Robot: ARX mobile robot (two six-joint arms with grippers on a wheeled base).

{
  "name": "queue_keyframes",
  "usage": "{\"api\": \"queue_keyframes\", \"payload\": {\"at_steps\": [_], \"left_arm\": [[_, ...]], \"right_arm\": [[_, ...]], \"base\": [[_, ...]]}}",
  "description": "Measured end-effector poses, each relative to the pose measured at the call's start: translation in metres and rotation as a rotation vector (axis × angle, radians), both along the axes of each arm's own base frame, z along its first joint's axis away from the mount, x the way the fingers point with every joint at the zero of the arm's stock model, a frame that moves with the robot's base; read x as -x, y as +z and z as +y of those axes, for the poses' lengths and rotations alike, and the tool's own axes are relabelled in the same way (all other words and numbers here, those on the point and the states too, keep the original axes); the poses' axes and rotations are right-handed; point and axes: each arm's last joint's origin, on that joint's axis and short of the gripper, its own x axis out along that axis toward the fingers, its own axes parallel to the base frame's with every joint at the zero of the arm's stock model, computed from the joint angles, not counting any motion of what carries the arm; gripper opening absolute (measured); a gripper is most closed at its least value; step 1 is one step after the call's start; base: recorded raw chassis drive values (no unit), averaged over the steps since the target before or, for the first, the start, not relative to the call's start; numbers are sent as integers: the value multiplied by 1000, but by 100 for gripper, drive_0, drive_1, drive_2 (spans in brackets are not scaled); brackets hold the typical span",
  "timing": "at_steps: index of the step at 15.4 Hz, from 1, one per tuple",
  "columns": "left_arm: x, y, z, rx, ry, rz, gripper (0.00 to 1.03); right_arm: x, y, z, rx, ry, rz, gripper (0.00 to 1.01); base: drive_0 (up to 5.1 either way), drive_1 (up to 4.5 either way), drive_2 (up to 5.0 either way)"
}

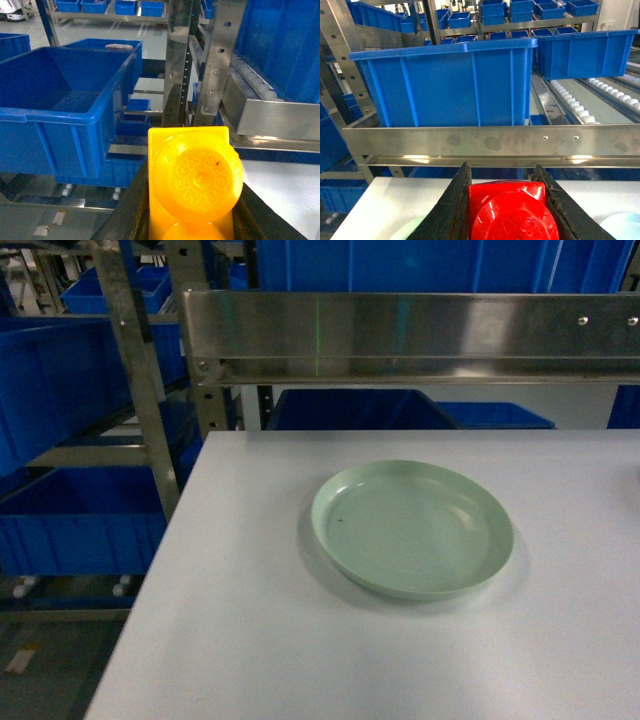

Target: Sort and place red and yellow blocks in left bins

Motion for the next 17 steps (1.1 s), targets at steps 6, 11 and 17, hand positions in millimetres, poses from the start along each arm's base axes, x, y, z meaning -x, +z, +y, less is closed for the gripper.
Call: {"api": "queue_keyframes", "payload": {"at_steps": [6, 11, 17], "left_arm": [[0, 0, 0, 0, 1, 0, 29], [0, 0, 0, 0, -1, 0, 28], [0, 0, 1, 0, 5, 0, 28]], "right_arm": [[0, 0, 0, 0, 1, -3, 28], [0, 0, 0, 0, 3, -1, 28], [1, 0, 0, 0, 2, 0, 28]], "base": [[-493, 245, 245], [-498, 247, 247], [-498, 247, 247]]}}
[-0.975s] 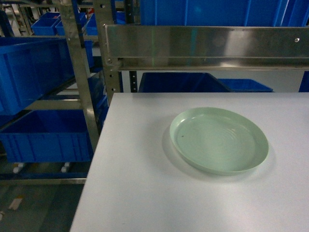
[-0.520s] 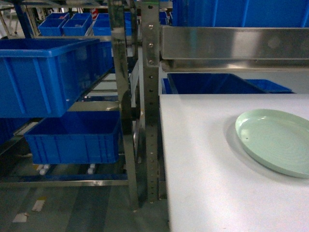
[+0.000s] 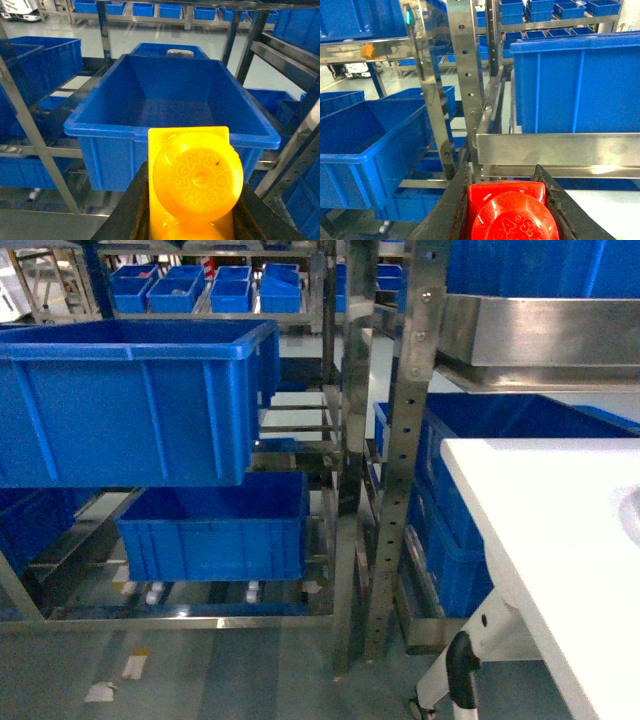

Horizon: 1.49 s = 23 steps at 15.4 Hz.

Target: Sort and place red and yellow blocks in left bins

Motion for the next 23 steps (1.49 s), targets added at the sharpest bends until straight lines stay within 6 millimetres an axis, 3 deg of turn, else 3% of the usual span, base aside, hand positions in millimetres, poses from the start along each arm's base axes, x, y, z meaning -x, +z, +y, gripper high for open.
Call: {"api": "queue_keyframes", "payload": {"at_steps": [23], "left_arm": [[0, 0, 0, 0, 1, 0, 28]], "right_arm": [[-1, -1, 0, 0, 0, 4, 28]], "base": [[-500, 243, 243]]}}
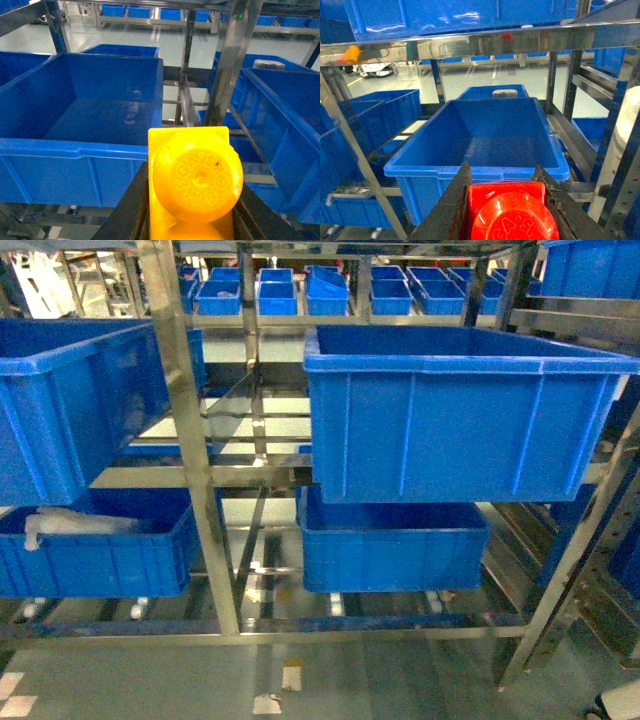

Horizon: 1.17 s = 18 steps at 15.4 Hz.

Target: Sort and place red and yellow blocks in left bins

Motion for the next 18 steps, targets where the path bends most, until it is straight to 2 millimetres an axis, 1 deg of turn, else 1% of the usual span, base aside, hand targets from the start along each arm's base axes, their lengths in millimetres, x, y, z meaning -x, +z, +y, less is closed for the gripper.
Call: {"api": "queue_keyframes", "payload": {"at_steps": [4, 7, 9, 18], "left_arm": [[0, 0, 0, 0, 0, 0, 28], [0, -1, 2, -1, 16, 9, 28], [0, -1, 0, 0, 2, 2, 28], [1, 1, 0, 0, 0, -3, 28]], "right_arm": [[0, 0, 0, 0, 0, -2, 28], [0, 0, 3, 0, 19, -4, 28], [0, 0, 3, 0, 14, -1, 28], [1, 1, 2, 0, 9, -5, 28]], "base": [[-480, 352, 131], [0, 0, 0], [-16, -16, -16], [3, 428, -421]]}}
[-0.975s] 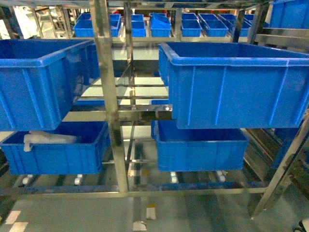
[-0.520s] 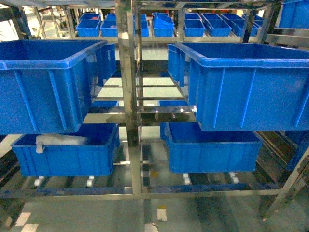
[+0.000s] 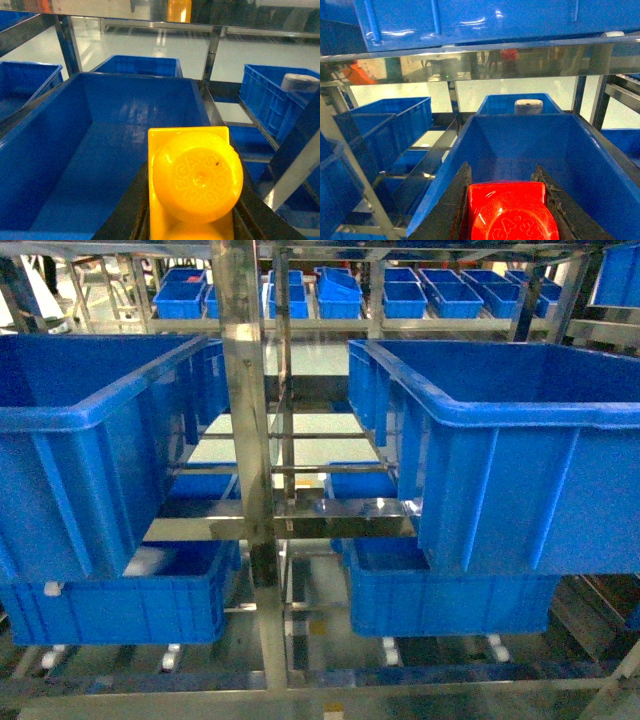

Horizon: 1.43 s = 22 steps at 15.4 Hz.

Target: Sort and place red and yellow blocks in left bins

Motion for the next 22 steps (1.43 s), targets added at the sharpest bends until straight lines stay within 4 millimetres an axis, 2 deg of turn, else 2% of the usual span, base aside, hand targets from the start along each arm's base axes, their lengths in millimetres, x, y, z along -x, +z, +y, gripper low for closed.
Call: {"api": "queue_keyframes", "payload": {"at_steps": [2, 6, 16, 21, 22], "left_arm": [[0, 0, 0, 0, 0, 1, 28], [-2, -3, 0, 0, 0, 12, 28], [-1, -1, -1, 1, -11, 6, 28], [-1, -2, 0, 0, -2, 8, 28], [-1, -1, 0, 0, -1, 5, 28]], "right_arm": [[0, 0, 0, 0, -2, -1, 28], [-2, -3, 0, 0, -2, 10, 28], [-2, -2, -1, 0, -11, 8, 28], [-1, -2, 0, 0, -2, 6, 28], [-25, -18, -10, -60, 1, 140, 28]], "base": [[-6, 312, -325], [0, 0, 0], [-467, 358, 171], [-121, 95, 54], [0, 0, 0]]}}
